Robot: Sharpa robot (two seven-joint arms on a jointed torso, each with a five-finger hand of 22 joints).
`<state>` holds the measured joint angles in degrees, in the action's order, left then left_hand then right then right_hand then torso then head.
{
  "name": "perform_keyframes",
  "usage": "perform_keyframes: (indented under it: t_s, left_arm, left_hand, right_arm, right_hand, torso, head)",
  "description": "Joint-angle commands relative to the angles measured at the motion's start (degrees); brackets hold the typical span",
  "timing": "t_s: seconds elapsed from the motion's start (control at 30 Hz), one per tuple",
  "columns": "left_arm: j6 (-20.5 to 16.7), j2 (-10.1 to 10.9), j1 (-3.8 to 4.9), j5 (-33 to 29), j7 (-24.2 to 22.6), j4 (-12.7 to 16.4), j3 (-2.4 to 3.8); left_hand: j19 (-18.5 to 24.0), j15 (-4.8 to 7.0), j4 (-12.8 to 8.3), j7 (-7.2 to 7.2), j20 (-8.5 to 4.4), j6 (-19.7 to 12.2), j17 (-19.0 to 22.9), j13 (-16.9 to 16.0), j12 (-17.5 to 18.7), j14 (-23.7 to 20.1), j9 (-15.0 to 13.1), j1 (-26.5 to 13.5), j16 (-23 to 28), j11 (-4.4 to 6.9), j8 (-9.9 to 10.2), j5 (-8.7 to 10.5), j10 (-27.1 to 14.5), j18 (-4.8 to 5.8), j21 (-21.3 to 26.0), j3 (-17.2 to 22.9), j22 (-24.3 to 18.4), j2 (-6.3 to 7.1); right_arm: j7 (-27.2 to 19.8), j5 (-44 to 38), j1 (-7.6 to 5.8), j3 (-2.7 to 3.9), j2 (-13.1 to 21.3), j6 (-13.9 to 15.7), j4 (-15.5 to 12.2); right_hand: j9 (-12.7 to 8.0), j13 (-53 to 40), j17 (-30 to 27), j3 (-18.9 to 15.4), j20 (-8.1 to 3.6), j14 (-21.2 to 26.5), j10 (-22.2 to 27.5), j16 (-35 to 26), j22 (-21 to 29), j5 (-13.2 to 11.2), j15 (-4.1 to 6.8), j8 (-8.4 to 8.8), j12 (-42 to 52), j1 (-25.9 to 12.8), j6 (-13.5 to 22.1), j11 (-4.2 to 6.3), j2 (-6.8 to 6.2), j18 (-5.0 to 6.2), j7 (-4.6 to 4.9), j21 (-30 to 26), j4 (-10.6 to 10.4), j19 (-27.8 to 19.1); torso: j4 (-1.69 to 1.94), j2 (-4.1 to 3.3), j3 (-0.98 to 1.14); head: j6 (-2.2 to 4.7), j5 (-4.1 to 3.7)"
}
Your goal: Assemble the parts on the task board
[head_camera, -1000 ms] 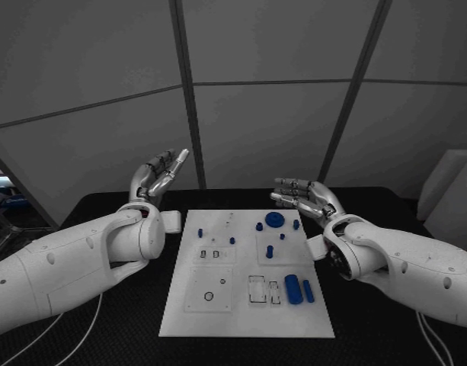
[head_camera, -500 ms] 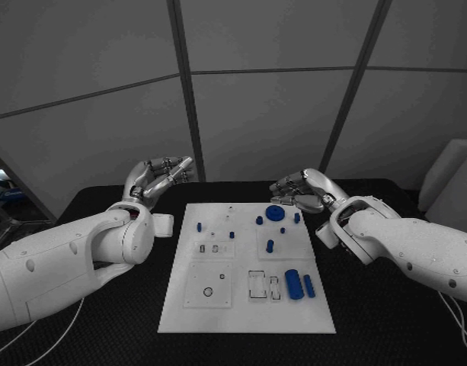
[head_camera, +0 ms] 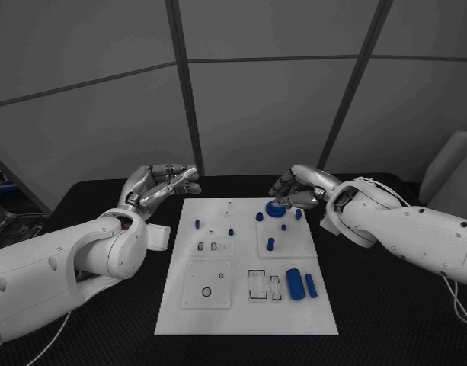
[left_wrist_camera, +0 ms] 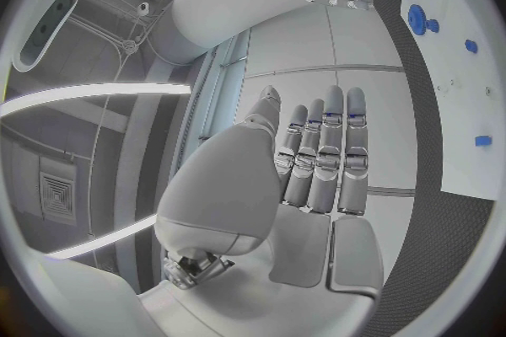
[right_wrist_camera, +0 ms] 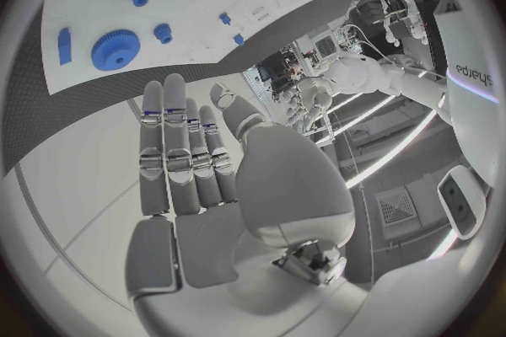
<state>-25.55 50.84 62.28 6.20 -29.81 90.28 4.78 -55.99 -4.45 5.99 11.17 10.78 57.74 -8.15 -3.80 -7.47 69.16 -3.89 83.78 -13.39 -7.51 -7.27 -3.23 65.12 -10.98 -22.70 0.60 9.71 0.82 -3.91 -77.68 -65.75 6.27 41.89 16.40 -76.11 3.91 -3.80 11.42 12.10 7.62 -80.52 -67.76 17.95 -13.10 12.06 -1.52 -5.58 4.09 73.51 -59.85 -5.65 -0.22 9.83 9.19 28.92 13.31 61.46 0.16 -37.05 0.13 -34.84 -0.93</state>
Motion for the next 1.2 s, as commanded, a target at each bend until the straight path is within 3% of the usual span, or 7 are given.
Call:
perform_keyframes:
  t_s: [0.03, 0.07, 0.17, 0.33, 0.6, 0.9, 1.2]
  left_arm:
    - [-0.55, 0.49, 0.08, 0.39, -0.66, 1.49, 0.05]
    - [-0.63, 0.66, 0.07, 0.31, -0.73, 1.89, 0.05]
    - [-0.74, 1.09, 0.06, 0.14, -0.82, 2.79, 0.05]
    - [-0.74, 1.47, 0.06, 0.04, -0.78, 3.51, 0.06]
    - [-0.59, 1.73, 0.04, 0.01, -0.71, 3.87, 0.06]
    - [-0.45, 1.95, 0.04, 0.01, -0.53, 4.12, 0.06]
    - [-0.18, 2.04, 0.04, 0.0, -0.21, 4.47, 0.06]
  left_hand:
    - [-1.62, 0.51, -0.71, -0.09, -0.47, 0.94, -0.7, 0.05, 0.76, 2.06, 0.13, 0.31, -0.63, 0.18, 0.64, 0.29, 1.32, 0.44, -0.81, -0.02, 0.2, 0.3]
    - [-1.62, 0.51, -0.71, -0.09, -0.47, 0.94, -0.7, 0.05, 0.77, 2.06, 0.13, 0.32, -0.63, 0.19, 0.64, 0.29, 1.32, 0.44, -0.82, -0.02, 0.2, 0.31]
    - [-1.64, 0.5, -0.75, -0.08, -0.49, 0.95, -0.74, 0.05, 0.84, 2.04, 0.13, 0.3, -0.6, 0.17, 0.7, 0.29, 1.31, 0.45, -0.83, -0.05, 0.2, 0.36]
    - [-1.63, 0.45, -0.79, -0.04, -0.49, 0.94, -0.79, 0.07, 1.03, 1.95, 0.15, 0.2, -0.48, 0.12, 0.85, 0.29, 1.28, 0.49, -0.82, -0.15, 0.18, 0.44]
    - [-1.61, 0.4, -0.8, 0.01, -0.48, 0.93, -0.85, 0.07, 1.19, 1.87, 0.16, 0.07, -0.38, 0.07, 0.98, 0.29, 1.25, 0.52, -0.8, -0.22, 0.16, 0.46]
    - [-1.58, 0.38, -0.8, 0.03, -0.47, 0.93, -0.88, 0.07, 1.28, 1.82, 0.16, 0.0, -0.32, 0.04, 1.05, 0.29, 1.24, 0.53, -0.78, -0.26, 0.14, 0.45]
    - [-1.54, 0.34, -0.79, 0.06, -0.46, 0.93, -0.92, 0.07, 1.39, 1.76, 0.16, -0.09, -0.24, 0.01, 1.14, 0.29, 1.22, 0.55, -0.75, -0.3, 0.12, 0.42]
  right_arm:
    - [7.58, -11.69, -0.24, 0.03, -0.39, -2.3, -0.69]
    - [8.45, -12.89, -0.29, 0.03, -0.6, -2.51, -0.82]
    - [10.55, -15.67, -0.48, 0.03, -1.35, -3.4, -0.85]
    - [12.4, -18.25, -0.68, 0.04, -2.24, -3.74, -0.85]
    - [13.28, -19.79, -0.78, 0.05, -2.67, -3.14, -1.42]
    - [13.76, -20.09, -1.32, 0.05, -3.54, -4.79, -0.42]
    - [13.56, -20.13, -1.5, 0.05, -5.18, -5.23, 1.05]
  right_hand:
    - [-0.02, -0.05, 10.06, 1.56, -2.6, -6.19, 0.08, 14.53, -5.35, -0.3, 1.57, 1.46, -0.5, -1.28, -1.32, 0.88, -2.11, 0.54, -0.56, 9.56, -1.21, 5.56]
    - [0.03, -0.3, 19.81, 2.24, -2.65, -3.4, 0.73, 26.54, -7.72, -0.34, 1.89, 1.85, 0.07, -1.49, -1.14, 0.93, -3.04, 0.43, -0.7, 13.41, -1.79, 6.56]
    - [0.0, -0.36, 33.99, 2.69, -2.52, -5.63, 2.01, 39.5, -9.68, -0.37, 1.43, 1.82, -0.3, -1.73, -0.69, 0.7, -3.78, 0.55, -0.79, 16.21, -2.83, 5.47]
    - [0.02, -0.67, 44.55, 2.91, -2.07, -5.56, 3.79, 49.2, -18.52, -0.17, 1.3, 1.78, -0.13, -1.13, 0.08, 0.45, -4.65, -0.3, -0.81, 24.61, -4.36, 6.62]
    - [0.02, -1.04, 52.19, 3.4, -1.52, -5.77, 4.41, 56.01, -28.82, 0.51, 1.21, 1.79, 0.1, -0.22, 0.81, 0.37, -5.17, -1.51, -0.73, 33.05, -5.73, 8.51]
    - [-0.01, -1.15, 54.73, 4.22, -1.38, -5.89, 4.36, 58.38, -33.52, 1.16, 1.15, 1.86, 0.17, 0.22, 1.24, 0.34, -5.32, -2.1, -0.79, 36.77, -6.3, 9.52]
    - [0.03, -1.21, 56.03, 4.94, -1.33, -6.0, 4.11, 59.52, -35.18, 1.61, 1.13, 1.78, 0.27, 0.35, 1.27, 0.35, -5.08, -2.3, -0.8, 38.16, -6.71, 9.86]
  torso:
    - [0.44, -1.87, -0.26]
    - [0.52, -2.14, -0.29]
    - [0.71, -2.96, -0.37]
    - [0.71, -4.11, -0.43]
    - [0.59, -4.81, -0.37]
    - [0.82, -5.03, -0.35]
    - [0.92, -5.38, -0.36]
  head:
    - [0.13, -0.41]
    - [0.08, -0.46]
    - [0.26, -0.74]
    - [0.54, -0.91]
    - [0.36, -1.08]
    - [0.34, -1.18]
    - [0.38, -1.01]
